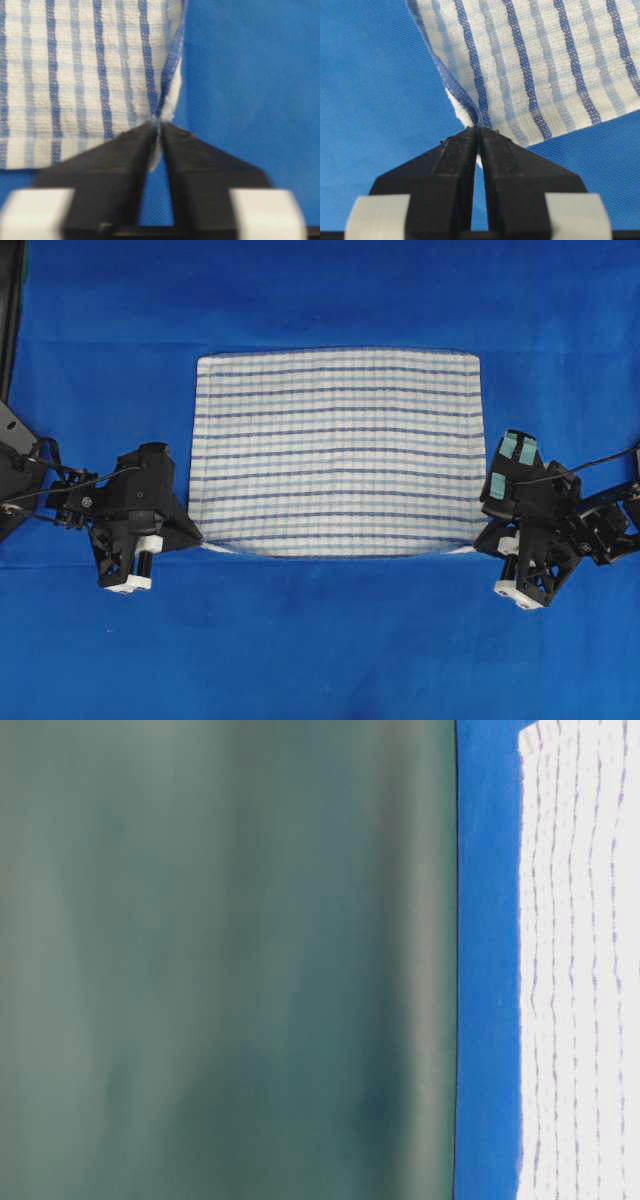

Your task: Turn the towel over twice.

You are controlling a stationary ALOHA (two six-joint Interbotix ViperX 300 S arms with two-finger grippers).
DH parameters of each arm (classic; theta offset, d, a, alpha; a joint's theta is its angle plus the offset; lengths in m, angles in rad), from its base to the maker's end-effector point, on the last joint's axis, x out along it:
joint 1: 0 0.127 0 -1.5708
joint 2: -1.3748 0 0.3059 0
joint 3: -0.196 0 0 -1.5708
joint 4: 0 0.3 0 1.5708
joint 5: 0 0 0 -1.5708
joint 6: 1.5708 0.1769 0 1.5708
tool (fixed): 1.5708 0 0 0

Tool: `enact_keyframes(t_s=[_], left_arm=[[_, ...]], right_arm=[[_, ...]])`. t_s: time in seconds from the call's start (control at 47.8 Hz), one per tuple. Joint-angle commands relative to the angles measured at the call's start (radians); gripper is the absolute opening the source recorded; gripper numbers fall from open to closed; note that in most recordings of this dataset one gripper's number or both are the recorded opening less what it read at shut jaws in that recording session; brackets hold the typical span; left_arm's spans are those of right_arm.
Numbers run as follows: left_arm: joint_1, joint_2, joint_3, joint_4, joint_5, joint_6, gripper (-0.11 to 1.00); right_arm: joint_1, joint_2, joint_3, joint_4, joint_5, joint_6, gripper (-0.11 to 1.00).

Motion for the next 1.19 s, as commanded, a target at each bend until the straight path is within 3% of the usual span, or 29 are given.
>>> enact_keyframes(t_s=[0.0,0.084,0.188,0.251,0.377,0.775,1.047,1.173], left_arm=[[-0.003,-0.015,-0.014,-0.002,0.005,0.003,0.17],[-0.003,-0.028,-0.021,-0.002,0.021,0.005,0.37],[-0.003,-0.067,-0.038,0.0,0.06,0.014,0.62],[0.003,-0.103,-0.048,0.003,0.091,0.018,0.74],[0.028,-0.186,-0.061,0.003,0.137,0.043,0.75],[0.167,-0.494,-0.04,0.003,0.143,0.224,0.73],[0.273,-0.692,-0.011,0.003,0.147,0.321,0.73],[0.328,-0.779,0.009,0.003,0.147,0.362,0.73]], right_arm=[[0.006,-0.008,-0.026,-0.002,-0.003,0.0,0.06],[0.006,-0.011,-0.038,-0.012,0.009,0.0,0.29],[0.006,-0.029,-0.061,-0.061,0.046,-0.002,0.59],[0.006,-0.052,-0.081,-0.109,0.08,-0.003,0.69],[-0.002,-0.109,-0.11,-0.21,0.14,-0.005,0.62],[-0.081,-0.402,-0.072,-0.508,0.179,-0.012,0.62],[-0.149,-0.617,-0.032,-0.65,0.179,-0.028,0.62],[-0.186,-0.692,0.002,-0.692,0.179,-0.031,0.62]])
